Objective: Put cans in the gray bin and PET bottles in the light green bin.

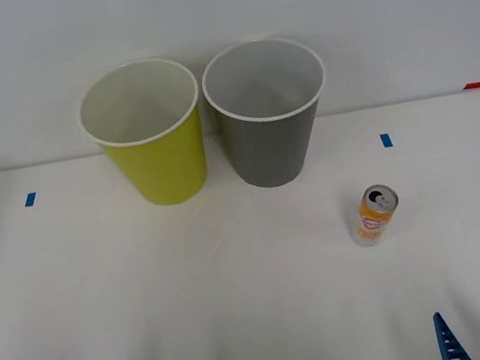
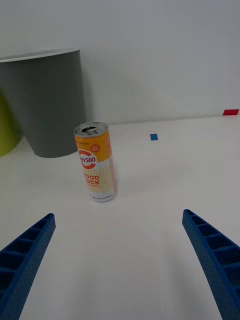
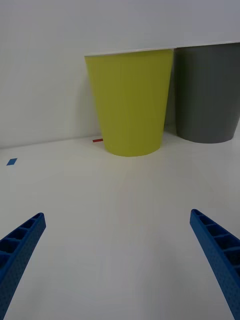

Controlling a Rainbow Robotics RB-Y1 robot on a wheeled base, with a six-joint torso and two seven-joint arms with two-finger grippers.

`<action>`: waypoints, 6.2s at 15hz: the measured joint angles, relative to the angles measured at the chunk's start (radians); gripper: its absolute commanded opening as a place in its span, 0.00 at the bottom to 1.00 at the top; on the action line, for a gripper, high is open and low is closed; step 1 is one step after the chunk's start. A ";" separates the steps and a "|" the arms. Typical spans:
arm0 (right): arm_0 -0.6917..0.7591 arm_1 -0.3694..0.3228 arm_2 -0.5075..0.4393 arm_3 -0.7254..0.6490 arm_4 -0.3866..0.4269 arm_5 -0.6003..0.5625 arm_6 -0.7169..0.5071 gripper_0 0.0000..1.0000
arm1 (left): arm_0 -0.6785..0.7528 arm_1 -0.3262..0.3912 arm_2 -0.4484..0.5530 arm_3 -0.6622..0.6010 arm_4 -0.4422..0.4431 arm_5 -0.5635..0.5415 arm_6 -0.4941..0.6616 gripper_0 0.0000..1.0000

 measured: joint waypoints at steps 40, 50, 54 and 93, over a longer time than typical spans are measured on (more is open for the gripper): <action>-0.201 0.011 0.071 0.176 0.011 -0.130 0.048 1.00 | 0.000 0.000 0.000 0.000 0.000 0.000 0.000 1.00; -0.382 0.123 0.032 0.310 0.053 -0.093 0.061 1.00 | 0.000 0.000 0.000 0.000 0.000 0.000 0.000 1.00; -0.469 0.166 0.013 0.381 0.061 -0.094 0.063 1.00 | 0.000 0.000 0.000 0.000 0.000 0.000 0.000 1.00; -0.735 0.273 -0.064 0.451 0.115 0.193 0.095 1.00 | 0.000 0.000 0.000 0.000 0.000 0.000 0.000 1.00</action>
